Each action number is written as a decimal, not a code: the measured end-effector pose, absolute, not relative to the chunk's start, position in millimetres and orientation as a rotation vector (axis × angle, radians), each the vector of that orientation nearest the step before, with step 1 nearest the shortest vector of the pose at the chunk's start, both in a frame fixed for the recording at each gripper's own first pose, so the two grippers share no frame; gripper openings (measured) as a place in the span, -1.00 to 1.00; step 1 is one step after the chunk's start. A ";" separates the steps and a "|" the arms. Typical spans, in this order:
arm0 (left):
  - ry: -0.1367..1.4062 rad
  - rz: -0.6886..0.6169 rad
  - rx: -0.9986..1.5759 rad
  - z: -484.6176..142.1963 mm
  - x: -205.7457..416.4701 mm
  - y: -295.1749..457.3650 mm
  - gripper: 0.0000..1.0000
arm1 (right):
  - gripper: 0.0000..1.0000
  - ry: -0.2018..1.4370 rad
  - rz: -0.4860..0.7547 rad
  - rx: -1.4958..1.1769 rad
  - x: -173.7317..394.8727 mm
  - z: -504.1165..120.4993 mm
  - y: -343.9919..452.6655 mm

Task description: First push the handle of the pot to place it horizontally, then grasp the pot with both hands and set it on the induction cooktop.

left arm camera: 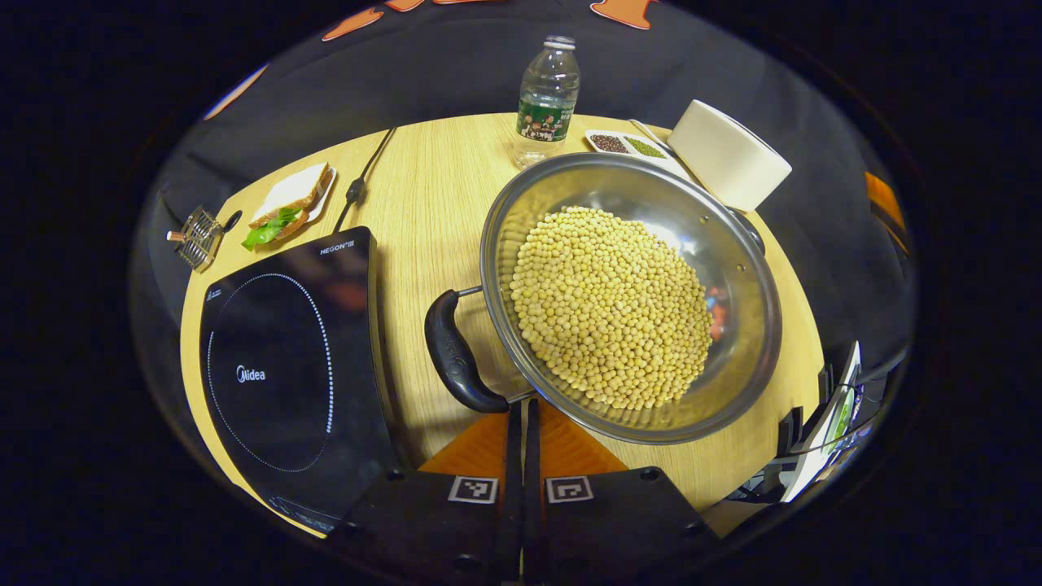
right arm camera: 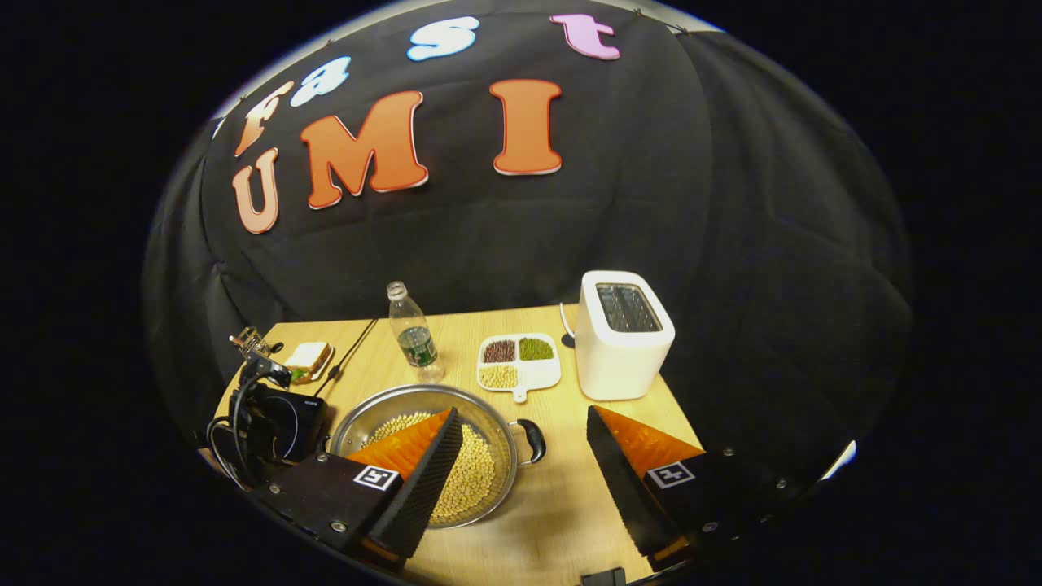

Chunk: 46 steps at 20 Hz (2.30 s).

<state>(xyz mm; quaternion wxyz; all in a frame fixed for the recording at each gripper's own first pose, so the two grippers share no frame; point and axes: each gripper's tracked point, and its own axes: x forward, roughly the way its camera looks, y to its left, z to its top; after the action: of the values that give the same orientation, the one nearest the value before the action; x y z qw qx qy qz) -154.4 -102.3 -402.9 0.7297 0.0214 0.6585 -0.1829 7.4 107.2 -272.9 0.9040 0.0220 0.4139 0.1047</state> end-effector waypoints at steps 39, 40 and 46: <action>1.455 -0.062 -0.151 -460.5 -88.6 -98.4 0.35 | 0.22 1.434 0.295 -0.168 1.4 -462.7 139.2; 1.448 -0.070 -0.116 -455.7 -86.0 -96.3 0.31 | 0.20 1.436 0.301 -0.165 -5.0 -460.6 140.1; 1.298 -0.097 -0.071 -427.8 -51.2 -86.8 0.32 | 0.13 1.330 0.289 -0.149 -7.0 -406.0 149.8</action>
<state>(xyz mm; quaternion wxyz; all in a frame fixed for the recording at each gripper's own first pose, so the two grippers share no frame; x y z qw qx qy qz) -51.2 -86.8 -427.8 0.7950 -0.0331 0.6040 -0.0452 -7.0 149.8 -406.0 0.7746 -0.0689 0.6143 0.1335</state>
